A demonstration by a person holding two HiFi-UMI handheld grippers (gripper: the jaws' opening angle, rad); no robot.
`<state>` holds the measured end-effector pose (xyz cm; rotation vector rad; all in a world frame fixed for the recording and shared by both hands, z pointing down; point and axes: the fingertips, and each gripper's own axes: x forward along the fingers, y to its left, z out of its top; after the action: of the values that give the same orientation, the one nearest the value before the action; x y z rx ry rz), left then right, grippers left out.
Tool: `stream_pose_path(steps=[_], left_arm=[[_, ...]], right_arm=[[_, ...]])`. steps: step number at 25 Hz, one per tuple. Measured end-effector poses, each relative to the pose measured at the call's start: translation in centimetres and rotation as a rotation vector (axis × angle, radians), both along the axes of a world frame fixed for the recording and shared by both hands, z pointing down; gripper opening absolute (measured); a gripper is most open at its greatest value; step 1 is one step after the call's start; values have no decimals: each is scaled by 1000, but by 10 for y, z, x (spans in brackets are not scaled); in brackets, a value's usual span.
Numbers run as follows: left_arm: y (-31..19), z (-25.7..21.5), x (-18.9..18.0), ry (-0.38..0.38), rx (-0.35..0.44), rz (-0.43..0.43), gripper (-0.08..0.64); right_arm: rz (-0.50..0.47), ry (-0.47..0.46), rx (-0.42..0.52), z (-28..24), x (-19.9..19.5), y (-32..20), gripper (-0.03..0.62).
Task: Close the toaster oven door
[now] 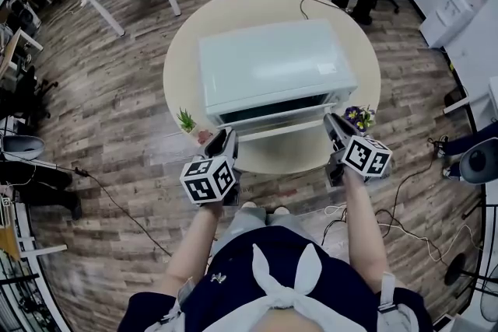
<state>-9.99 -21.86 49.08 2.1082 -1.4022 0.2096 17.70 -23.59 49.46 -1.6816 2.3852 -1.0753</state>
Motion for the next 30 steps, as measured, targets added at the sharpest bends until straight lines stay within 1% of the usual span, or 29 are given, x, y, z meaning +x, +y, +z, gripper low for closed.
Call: stream_pose_path(steps=[9,13,24,30], left_arm=[[-6,-4,-2,17,12,-13,97],[-9,-4,-1,15,18,-14,95],[-16,-6,-3,15,34,-23,95],[-24,-9,-4,12,40,-43,95]], right_arm=[[4,-4,-7,-4,0,-6,92],[9,8,-2,-8,0,-10,92],[5,-1,-12,-6,-1,-17,92],[6,-7,0,-11,-1,-25,94]])
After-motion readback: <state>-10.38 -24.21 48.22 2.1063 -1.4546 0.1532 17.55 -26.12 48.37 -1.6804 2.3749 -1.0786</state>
